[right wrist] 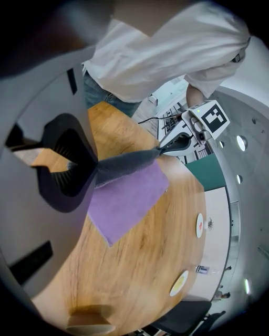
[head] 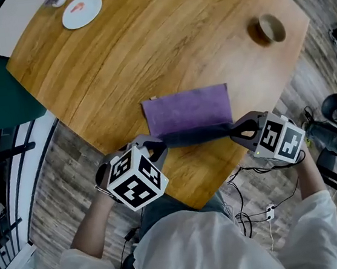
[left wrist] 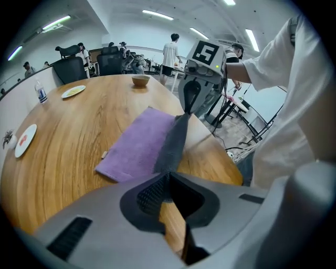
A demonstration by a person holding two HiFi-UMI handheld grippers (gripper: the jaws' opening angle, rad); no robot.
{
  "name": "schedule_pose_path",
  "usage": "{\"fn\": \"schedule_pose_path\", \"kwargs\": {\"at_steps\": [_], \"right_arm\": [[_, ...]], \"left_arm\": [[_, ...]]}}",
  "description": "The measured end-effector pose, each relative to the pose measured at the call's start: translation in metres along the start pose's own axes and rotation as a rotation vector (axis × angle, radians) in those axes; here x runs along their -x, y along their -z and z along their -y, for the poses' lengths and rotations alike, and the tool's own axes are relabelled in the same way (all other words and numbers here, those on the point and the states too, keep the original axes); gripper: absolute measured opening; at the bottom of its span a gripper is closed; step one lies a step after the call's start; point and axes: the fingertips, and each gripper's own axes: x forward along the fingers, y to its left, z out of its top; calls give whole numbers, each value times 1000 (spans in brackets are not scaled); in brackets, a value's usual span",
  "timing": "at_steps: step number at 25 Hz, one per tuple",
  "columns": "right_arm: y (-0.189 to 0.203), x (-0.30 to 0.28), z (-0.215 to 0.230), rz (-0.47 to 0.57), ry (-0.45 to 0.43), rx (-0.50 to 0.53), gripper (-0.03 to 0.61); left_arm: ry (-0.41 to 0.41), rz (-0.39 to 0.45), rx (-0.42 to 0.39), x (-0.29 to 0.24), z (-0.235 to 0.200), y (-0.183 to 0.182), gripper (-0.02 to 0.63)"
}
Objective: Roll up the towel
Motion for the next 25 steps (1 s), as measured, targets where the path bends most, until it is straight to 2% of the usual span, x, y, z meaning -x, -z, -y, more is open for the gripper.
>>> {"fn": "schedule_pose_path", "kwargs": {"at_steps": [6,10,20,25], "right_arm": [[17,-10,-33,-72,-169,-27,20],[17,-12,-26,-88,-197,-32,20],[0,-9,28,-49,-90,-57,21],[1,-23,38,-50,-39,-54,23]], "left_arm": [[158,-60,27,-9,38,17,26],[201,-86,32,-12,33,18,26],[121,-87,81,-19,-30,1,28],[55,-100,49,-29,-39,4,29]]}}
